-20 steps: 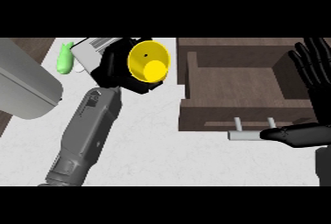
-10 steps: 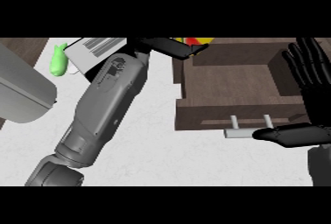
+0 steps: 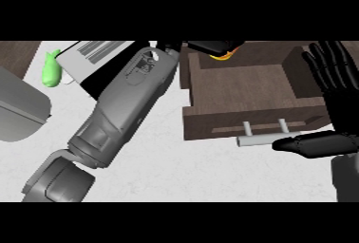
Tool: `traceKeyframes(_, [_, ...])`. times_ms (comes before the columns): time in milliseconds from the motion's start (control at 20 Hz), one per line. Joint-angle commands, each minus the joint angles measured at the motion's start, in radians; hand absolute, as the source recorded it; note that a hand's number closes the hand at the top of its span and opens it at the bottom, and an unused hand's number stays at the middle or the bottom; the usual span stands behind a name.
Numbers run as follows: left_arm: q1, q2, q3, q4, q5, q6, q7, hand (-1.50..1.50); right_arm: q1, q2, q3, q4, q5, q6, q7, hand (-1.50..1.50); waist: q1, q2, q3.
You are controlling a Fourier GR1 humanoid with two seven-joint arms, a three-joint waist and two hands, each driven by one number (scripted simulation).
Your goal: Pick up the cup, place it into the drawer and close the drawer
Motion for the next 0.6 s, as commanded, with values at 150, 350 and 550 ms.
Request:
traceKeyframes(150, [-0.042,0.0,-0.133,0.132,0.05,-0.084,0.095,1.5,-0.068,-0.006,0.009,0.036,-0.015,0.016,0.001,-1.5,-0.049,0.011,0.001])
traceKeyframes(350, [-0.017,0.0,-0.195,0.157,0.049,-0.09,0.074,1.5,-0.081,-0.001,0.025,0.076,-0.005,0.034,-0.04,-1.5,-0.086,0.027,0.001])
traceKeyframes(550, [0.026,0.0,-0.234,0.151,0.075,-0.083,0.047,-1.5,-0.128,0.001,0.035,0.056,-0.011,0.022,0.007,-1.5,-0.106,0.03,0.0])
